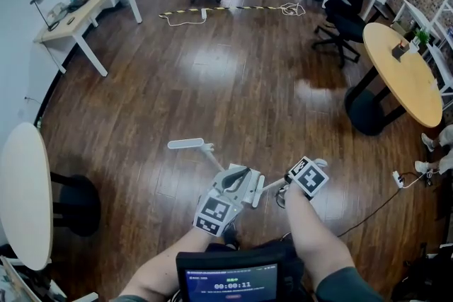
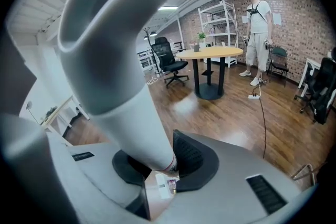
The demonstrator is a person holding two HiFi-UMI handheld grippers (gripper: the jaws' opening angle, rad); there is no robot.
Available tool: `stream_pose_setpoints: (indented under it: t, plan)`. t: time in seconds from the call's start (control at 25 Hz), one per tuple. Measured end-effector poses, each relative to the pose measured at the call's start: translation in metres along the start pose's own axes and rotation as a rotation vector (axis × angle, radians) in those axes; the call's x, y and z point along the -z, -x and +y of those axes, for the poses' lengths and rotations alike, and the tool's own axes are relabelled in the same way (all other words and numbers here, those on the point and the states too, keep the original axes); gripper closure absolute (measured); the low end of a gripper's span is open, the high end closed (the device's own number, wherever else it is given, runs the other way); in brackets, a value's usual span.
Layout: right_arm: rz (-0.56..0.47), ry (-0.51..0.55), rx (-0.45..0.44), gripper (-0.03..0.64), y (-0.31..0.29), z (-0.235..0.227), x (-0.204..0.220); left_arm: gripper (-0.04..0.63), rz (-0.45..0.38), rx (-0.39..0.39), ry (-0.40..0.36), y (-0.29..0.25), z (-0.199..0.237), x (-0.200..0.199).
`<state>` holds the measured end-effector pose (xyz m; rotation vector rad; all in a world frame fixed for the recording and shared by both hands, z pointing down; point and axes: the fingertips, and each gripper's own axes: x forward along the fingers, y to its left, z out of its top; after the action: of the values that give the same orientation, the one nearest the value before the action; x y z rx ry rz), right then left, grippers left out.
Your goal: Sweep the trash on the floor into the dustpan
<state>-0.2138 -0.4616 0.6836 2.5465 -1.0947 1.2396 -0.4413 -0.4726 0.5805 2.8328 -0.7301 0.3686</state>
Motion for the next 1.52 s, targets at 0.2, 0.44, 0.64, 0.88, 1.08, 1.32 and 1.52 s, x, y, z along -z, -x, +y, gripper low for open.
stream_pose_setpoints:
  t: [0.2, 0.44, 0.64, 0.88, 1.08, 1.32, 1.52]
  plan:
    - [0.015, 0.04, -0.044, 0.526, -0.012, 0.018, 0.007, 0.578, 0.002, -0.027, 0.003, -0.011, 0.021, 0.009]
    - [0.03, 0.099, -0.128, 0.525, 0.013, 0.074, 0.02, 0.578, -0.001, -0.031, 0.028, 0.017, 0.045, 0.007]
    - [0.017, 0.11, -0.207, 0.525, 0.041, 0.09, 0.016, 0.578, -0.021, -0.01, 0.053, 0.026, 0.04, -0.012]
    - [-0.027, 0.001, -0.208, 0.525, 0.079, 0.044, -0.025, 0.578, -0.1, 0.021, 0.095, 0.038, 0.015, -0.057]
    - [-0.077, -0.062, -0.232, 0.525, 0.119, 0.005, -0.056, 0.578, -0.152, 0.067, 0.088, 0.04, -0.017, -0.09]
    - [-0.16, -0.112, -0.288, 0.525, 0.155, -0.036, -0.089, 0.578, -0.169, 0.103, 0.046, 0.032, -0.027, -0.114]
    - [-0.244, -0.115, -0.319, 0.526, 0.178, -0.062, -0.127, 0.578, -0.179, 0.093, 0.055, 0.029, -0.014, -0.123]
